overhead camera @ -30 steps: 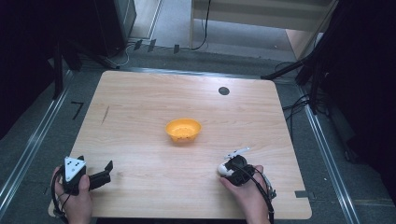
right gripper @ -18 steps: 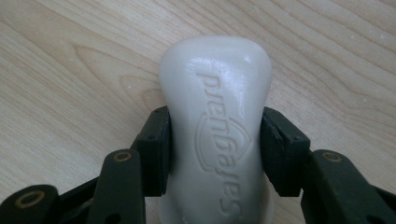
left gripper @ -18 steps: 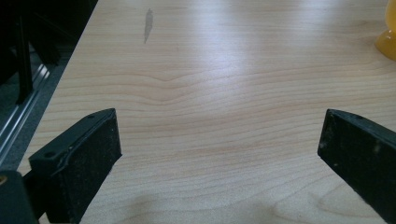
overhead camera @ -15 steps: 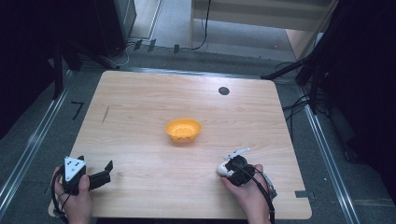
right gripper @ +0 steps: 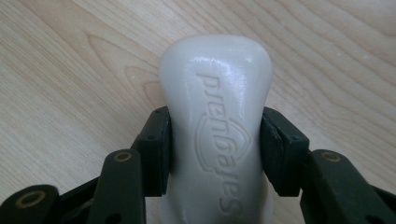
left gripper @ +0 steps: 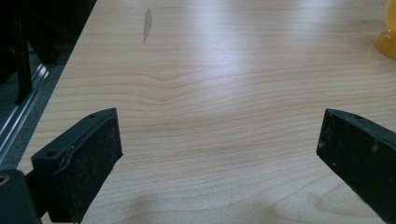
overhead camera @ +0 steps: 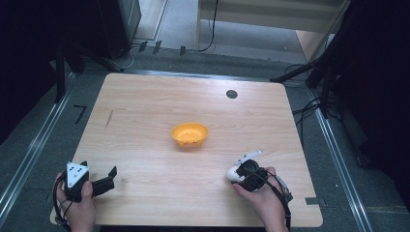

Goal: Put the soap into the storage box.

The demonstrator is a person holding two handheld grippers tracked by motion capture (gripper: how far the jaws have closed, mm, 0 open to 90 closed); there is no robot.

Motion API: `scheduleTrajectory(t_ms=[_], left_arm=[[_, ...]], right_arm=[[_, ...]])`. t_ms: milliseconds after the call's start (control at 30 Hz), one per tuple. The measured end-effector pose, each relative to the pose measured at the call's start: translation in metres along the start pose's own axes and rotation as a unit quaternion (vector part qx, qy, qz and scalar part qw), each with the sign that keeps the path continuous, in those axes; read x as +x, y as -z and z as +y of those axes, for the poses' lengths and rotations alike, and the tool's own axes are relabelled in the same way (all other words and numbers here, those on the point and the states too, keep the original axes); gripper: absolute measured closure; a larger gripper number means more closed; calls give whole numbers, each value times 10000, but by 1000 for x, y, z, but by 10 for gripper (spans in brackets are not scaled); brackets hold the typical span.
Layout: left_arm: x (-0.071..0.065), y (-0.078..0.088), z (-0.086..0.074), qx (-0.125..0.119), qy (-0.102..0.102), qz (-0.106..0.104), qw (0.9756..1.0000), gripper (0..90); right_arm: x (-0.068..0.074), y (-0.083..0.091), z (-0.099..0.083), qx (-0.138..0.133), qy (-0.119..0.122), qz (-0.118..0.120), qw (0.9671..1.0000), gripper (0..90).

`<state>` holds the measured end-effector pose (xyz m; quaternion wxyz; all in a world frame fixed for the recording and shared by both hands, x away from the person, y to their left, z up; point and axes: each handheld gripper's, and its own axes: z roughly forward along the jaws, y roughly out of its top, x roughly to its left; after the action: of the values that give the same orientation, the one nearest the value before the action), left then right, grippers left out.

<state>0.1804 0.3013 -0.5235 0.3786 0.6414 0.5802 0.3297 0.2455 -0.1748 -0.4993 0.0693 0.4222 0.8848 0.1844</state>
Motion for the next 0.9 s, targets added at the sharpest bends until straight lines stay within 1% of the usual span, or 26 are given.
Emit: scheduleTrajectory(t_ms=[167, 233, 267, 300, 333, 400, 533, 567, 600, 667, 700, 867, 900], left_arm=[[0, 0, 0, -15, 23, -18, 10000, 4], [0, 0, 0, -17, 34, -26, 10000, 4], [1, 0, 0, -16, 35, -31, 10000, 4], [1, 0, 0, -15, 35, -35, 10000, 4], [1, 0, 0, -13, 34, -36, 10000, 4], [1, 0, 0, -9, 20, -35, 10000, 4], [0, 0, 0, 12, 3, -23, 10000, 4], [0, 0, 0, 15, -3, -20, 10000, 4], [0, 0, 0, 9, -6, -19, 10000, 4], [0, 0, 0, 10, -1, -15, 10000, 4], [0, 0, 0, 16, -1, -21, 10000, 4], [1, 0, 0, 18, 4, -29, 10000, 4], [1, 0, 0, 15, 11, -30, 10000, 4]], right_arm=[[-6, 12, 5, -92, 89, 111, 9999, 510], [-8, 15, 9, -167, 185, 65, 9997, 510], [-8, 16, 10, -156, 226, 28, 9996, 510], [-9, 16, 13, -139, 333, 18, 9993, 510], [-9, 16, 14, -152, 380, 25, 9992, 510], [-11, 16, 19, -184, 470, 85, 9987, 510], [-15, 17, 26, -266, 560, 222, 9978, 510], [-16, 17, 29, -319, 690, 231, 9968, 510], [-17, 17, 31, -334, 730, 262, 9964, 510], [-18, 17, 35, -327, 813, 298, 9957, 510], [-19, 16, 38, -314, 936, 327, 9946, 510], [-19, 15, 50, -225, 1239, 430, 9911, 510], [-20, 15, 53, -229, 1262, 459, 9907, 510]])
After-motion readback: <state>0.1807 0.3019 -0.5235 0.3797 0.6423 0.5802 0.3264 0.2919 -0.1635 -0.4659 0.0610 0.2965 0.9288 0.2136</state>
